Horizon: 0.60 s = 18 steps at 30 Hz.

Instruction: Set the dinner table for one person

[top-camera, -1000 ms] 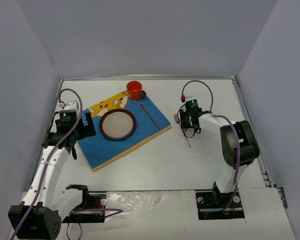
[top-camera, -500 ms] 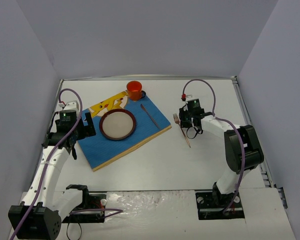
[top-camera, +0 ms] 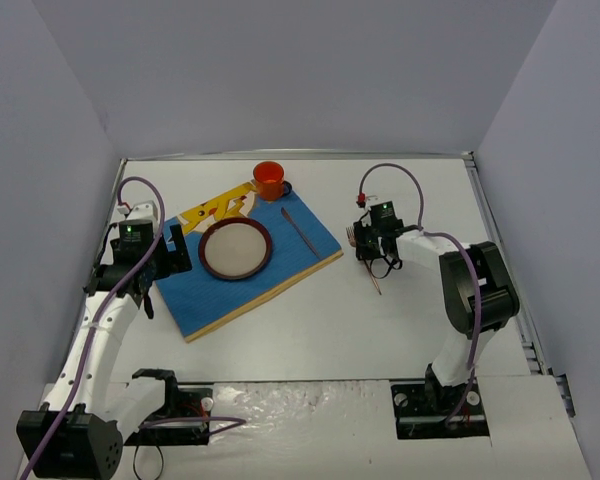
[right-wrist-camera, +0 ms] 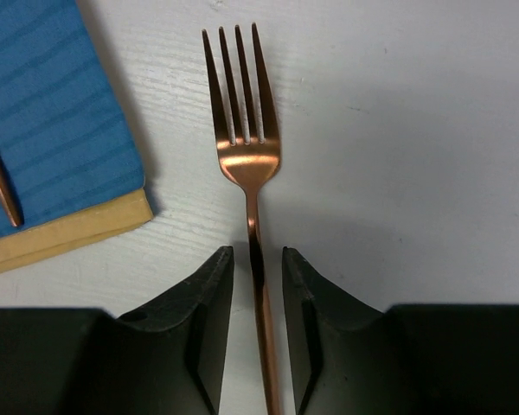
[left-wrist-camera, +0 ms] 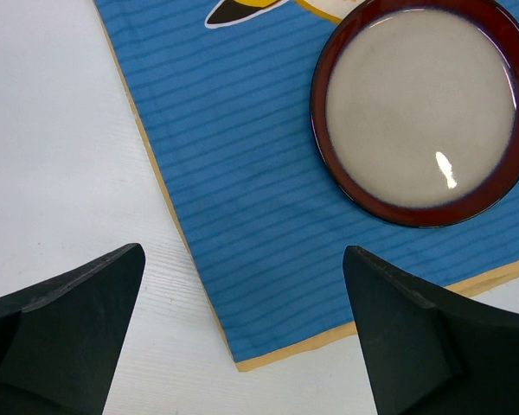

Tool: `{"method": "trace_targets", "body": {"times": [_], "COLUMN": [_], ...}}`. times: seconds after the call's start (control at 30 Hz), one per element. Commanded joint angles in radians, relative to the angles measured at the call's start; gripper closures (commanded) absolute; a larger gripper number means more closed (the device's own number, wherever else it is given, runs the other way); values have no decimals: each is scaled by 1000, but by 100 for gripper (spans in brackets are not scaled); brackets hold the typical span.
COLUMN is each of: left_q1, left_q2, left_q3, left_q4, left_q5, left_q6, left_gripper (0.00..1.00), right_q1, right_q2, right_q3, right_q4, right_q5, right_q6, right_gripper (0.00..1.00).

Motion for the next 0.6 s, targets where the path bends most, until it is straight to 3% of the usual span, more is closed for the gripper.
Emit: {"method": "trace_targets", "body": {"times": [0.0,0.07,0.17,0.57], "left_q1": [-4,-5,-4,-4], "left_q2": [-7,-7,-7,-1], "left_q3": [26,26,26,26], "left_q4": [29,31,31,33], "left_q5": [-2,-2,0,6], "left_q6": [3,3,2,-12], "left_gripper": [3,3,3,3], "right_q1": [9,12,34,281], "right_q2": [13,4,-31,-312], "right_q3": [15,12,1,-104], "right_q4": [2,0,-8,-40], "right_q5": [13,26,72,224], "right_q6": [-13,-13,-11,163], "right_gripper": [78,83,100,100]}}
